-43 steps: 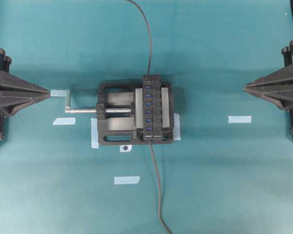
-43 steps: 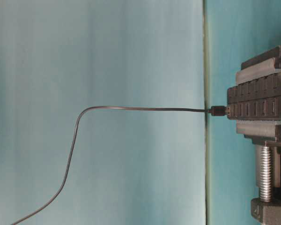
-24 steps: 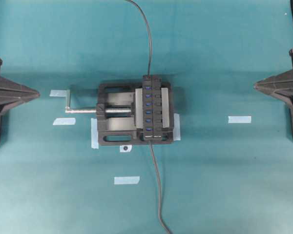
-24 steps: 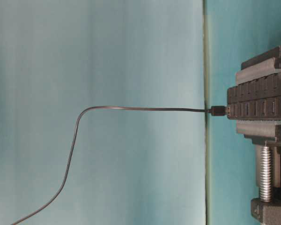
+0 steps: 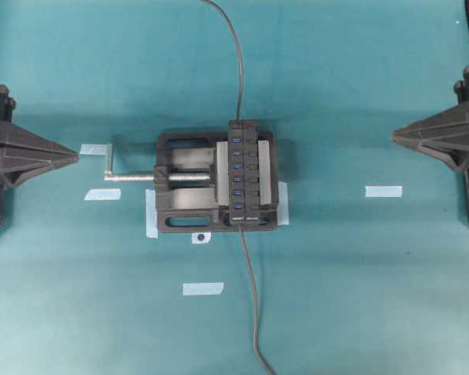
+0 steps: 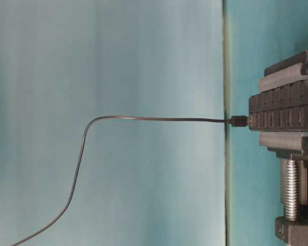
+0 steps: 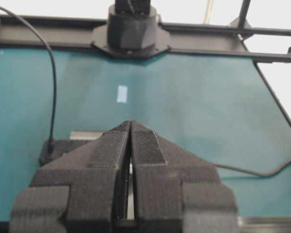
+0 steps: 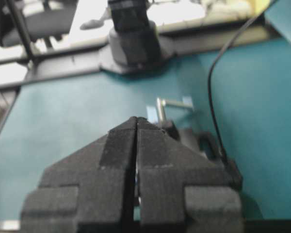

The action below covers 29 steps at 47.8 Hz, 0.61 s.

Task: Insert the USB into the center port of the fixed hub

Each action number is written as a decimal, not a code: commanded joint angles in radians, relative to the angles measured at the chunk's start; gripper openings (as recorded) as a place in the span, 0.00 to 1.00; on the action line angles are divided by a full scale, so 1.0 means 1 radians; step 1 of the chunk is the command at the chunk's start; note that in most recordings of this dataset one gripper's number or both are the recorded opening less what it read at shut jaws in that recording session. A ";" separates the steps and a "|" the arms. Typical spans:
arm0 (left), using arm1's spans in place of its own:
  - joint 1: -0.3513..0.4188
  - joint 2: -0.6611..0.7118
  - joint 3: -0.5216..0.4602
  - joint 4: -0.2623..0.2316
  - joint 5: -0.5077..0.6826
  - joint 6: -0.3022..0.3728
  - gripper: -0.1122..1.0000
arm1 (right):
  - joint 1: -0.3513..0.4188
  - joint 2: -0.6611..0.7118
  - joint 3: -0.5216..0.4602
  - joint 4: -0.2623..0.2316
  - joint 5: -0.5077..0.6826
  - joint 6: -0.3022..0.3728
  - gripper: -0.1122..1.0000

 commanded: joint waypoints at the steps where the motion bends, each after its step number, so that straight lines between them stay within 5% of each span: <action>1: 0.002 0.011 -0.037 0.002 0.008 -0.002 0.10 | -0.012 0.037 -0.052 -0.002 0.057 0.011 0.10; 29: 0.003 0.031 -0.063 0.002 0.173 -0.002 0.10 | -0.054 0.273 -0.213 -0.029 0.314 0.008 0.10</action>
